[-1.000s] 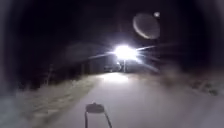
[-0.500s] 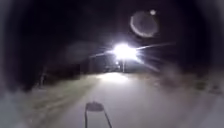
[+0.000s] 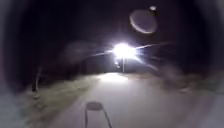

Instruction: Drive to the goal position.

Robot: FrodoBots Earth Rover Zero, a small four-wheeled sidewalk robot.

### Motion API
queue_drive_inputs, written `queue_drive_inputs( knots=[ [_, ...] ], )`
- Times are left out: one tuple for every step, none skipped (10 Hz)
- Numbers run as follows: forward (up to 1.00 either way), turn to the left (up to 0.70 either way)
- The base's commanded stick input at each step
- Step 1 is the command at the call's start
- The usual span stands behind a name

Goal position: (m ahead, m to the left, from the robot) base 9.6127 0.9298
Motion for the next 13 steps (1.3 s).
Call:
queue_drive_inputs(
  knots=[
    [1.00, 0.03],
    [1.00, 0.03],
    [1.00, 0.08],
    [1.00, 0.20],
    [1.00, 0.15],
    [1.00, 0.10],
    [1.00, 0.06],
    [1.00, 0.13],
    [1.00, 0.03],
    [1.00, 0.02],
    [1.00, 0.02],
    [1.00, 0.02],
    [1.00, 0.02]
  ],
)
